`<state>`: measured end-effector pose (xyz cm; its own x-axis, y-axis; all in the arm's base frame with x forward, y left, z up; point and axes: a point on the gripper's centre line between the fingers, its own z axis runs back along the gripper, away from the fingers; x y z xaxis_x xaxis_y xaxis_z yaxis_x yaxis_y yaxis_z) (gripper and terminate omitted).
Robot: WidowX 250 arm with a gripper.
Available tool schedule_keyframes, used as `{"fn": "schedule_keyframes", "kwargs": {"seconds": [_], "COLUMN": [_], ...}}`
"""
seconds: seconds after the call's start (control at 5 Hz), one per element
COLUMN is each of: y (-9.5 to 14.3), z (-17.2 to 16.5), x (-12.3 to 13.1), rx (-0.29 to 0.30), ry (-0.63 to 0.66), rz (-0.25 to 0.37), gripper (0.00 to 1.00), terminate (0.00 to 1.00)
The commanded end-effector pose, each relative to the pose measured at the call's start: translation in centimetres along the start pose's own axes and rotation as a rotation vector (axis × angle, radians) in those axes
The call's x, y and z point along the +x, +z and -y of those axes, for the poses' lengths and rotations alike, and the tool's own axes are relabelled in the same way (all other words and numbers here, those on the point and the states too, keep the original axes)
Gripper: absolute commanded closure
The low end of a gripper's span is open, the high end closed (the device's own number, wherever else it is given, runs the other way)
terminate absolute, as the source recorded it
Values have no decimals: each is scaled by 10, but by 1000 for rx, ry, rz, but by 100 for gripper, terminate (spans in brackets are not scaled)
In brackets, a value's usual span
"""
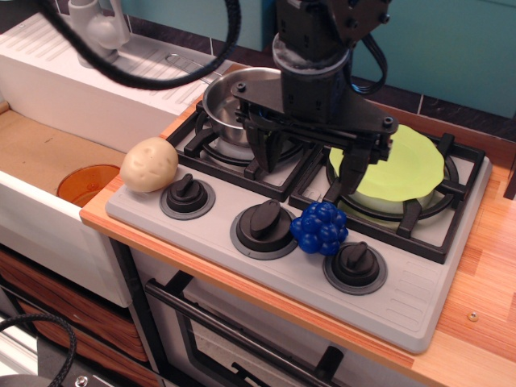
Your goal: Put blueberry on plate and potato in pot or pan on stove
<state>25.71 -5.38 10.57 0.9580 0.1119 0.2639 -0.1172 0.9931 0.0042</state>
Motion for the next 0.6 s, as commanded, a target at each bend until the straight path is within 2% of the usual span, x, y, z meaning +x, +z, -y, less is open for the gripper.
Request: {"fn": "schedule_keyframes", "kwargs": {"seconds": [0.0,0.4], "y": [0,-33], "z": [0,8], "x": [0,-1], "rx": [0,-31], "ry": [0,6], "rz": [0,52], "gripper": [0,0], "terminate": [0,0]}}
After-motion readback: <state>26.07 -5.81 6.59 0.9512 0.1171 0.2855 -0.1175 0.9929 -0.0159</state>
